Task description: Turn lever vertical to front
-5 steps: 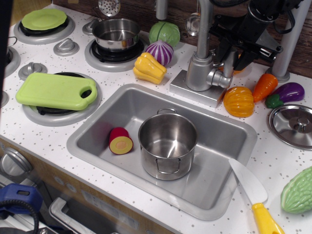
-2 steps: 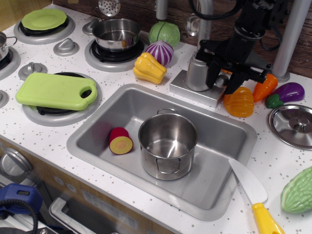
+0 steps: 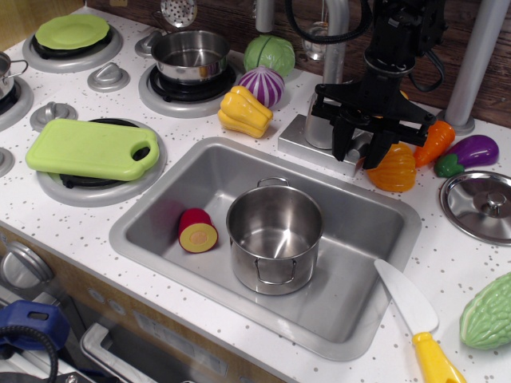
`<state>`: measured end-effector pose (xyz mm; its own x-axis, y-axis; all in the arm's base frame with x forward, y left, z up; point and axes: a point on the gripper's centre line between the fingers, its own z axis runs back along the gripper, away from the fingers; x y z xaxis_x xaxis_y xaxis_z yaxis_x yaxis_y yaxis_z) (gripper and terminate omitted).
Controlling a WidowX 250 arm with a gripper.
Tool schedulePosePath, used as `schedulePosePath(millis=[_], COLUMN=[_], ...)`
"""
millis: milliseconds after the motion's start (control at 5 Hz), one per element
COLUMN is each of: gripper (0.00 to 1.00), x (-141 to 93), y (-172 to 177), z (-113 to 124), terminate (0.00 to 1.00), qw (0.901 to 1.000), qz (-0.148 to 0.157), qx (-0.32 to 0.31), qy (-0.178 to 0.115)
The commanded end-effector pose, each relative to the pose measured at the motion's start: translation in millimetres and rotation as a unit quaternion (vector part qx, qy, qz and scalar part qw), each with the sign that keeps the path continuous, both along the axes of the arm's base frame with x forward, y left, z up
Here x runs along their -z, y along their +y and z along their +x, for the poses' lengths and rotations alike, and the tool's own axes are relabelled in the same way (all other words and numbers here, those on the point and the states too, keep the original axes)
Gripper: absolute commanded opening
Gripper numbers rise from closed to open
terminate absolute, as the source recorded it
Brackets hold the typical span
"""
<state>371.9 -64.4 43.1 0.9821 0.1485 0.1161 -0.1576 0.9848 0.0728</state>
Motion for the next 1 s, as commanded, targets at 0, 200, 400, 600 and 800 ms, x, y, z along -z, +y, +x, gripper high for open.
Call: schedulePosePath(millis=[0, 200, 400, 600, 800], gripper=[0.0, 1.0, 1.0, 1.0, 1.0], x=[-6.7, -15.1, -27.8, -33.3, -32.9], y=[1.4, 0.2, -3.8, -8.4, -14.8], z=[6.7, 4.3, -7.7, -23.6, -33.1], terminate=[0.0, 0.0, 0.0, 0.0, 1.0], qw=[0.9998, 0.9997, 0.9994, 0.9989, 0.9981], qz=[0.002, 0.015, 0.028, 0.031, 0.035], qx=[0.008, 0.007, -0.016, -0.034, -0.049], qy=[-0.018, -0.017, -0.013, -0.008, -0.013])
